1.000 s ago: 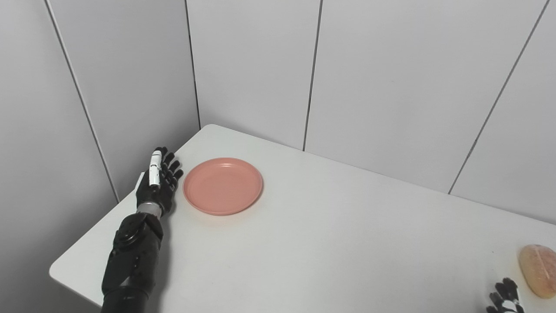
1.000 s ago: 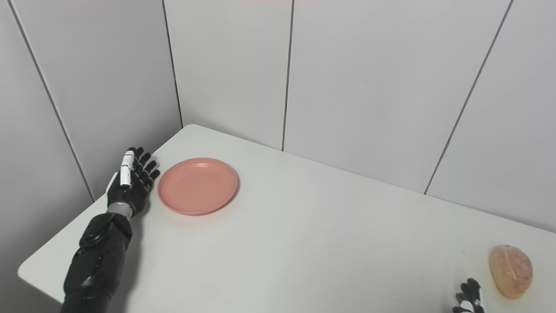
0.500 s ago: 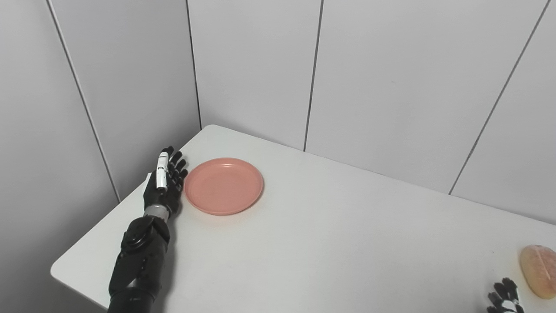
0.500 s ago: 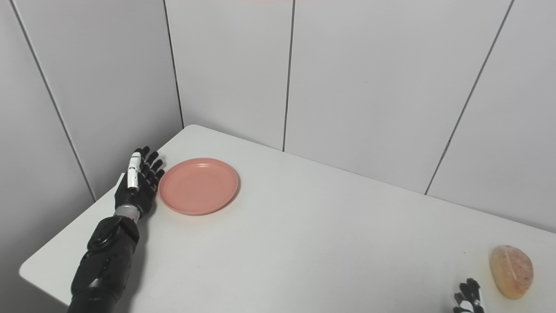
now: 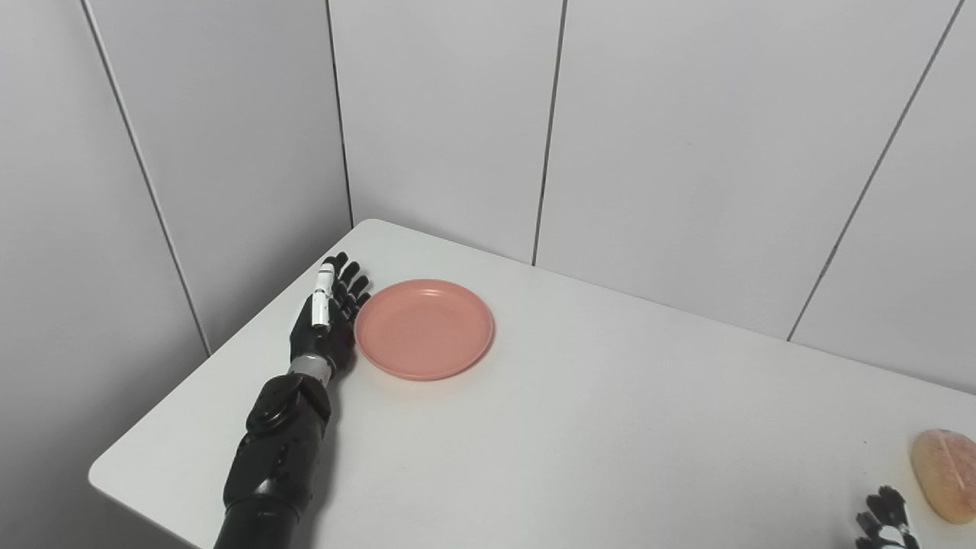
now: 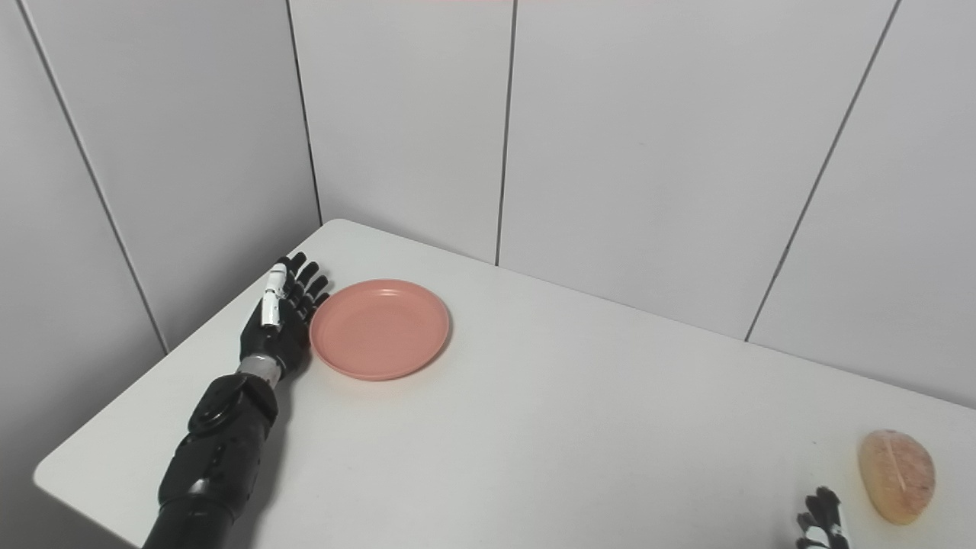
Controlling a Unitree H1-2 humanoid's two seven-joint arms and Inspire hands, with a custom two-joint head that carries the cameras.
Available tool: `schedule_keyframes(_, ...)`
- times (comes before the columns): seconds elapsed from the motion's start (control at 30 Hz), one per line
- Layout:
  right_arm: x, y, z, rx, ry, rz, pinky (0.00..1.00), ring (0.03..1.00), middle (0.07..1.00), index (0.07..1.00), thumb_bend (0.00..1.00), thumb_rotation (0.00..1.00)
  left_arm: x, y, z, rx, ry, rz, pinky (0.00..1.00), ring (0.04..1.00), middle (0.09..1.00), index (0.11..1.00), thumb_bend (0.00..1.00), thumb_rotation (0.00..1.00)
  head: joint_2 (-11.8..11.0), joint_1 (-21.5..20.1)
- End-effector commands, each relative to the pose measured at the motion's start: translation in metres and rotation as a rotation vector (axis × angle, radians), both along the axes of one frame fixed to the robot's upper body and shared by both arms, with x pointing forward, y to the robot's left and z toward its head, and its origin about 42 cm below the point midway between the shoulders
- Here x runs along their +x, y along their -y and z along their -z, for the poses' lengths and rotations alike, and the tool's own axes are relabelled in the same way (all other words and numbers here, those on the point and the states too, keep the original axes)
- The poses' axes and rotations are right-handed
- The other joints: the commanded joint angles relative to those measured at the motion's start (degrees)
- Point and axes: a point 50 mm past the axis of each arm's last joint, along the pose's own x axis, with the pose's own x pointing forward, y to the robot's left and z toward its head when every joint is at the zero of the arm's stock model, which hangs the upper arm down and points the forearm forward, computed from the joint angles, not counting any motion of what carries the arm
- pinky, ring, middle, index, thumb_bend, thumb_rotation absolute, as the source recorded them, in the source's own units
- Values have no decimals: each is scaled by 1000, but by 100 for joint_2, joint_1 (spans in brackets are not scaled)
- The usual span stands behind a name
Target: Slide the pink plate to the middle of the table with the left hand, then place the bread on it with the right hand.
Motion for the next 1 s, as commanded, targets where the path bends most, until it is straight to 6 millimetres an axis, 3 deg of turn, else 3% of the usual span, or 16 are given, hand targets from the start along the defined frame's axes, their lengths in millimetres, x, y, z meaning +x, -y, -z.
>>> schedule_keyframes(0.0, 2, -2, -14, -8, 48, 1, 987, 972, 973, 977, 188, 1000, 2, 11, 15, -21, -56, 26, 1000, 978, 979, 968, 310, 1000, 2, -8)
schedule_keyframes(0.17, 1, -4, -15, -25, 56, 1, 979, 969, 972, 974, 189, 1000, 5, 25, 25, -19, -89, 72, 979, 948, 952, 933, 327, 1000, 63, -159)
schedule_keyframes(0.43, 1, -7, -17, -15, 64, 6, 993, 974, 980, 987, 126, 1000, 5, 52, 31, -9, -105, 170, 988, 959, 969, 960, 331, 1000, 160, -307)
schedule_keyframes(0.97, 4, -11, -13, -53, 68, 6, 935, 946, 953, 959, 172, 1000, 5, 106, 38, 7, -140, 310, 984, 966, 964, 945, 358, 1000, 333, -714)
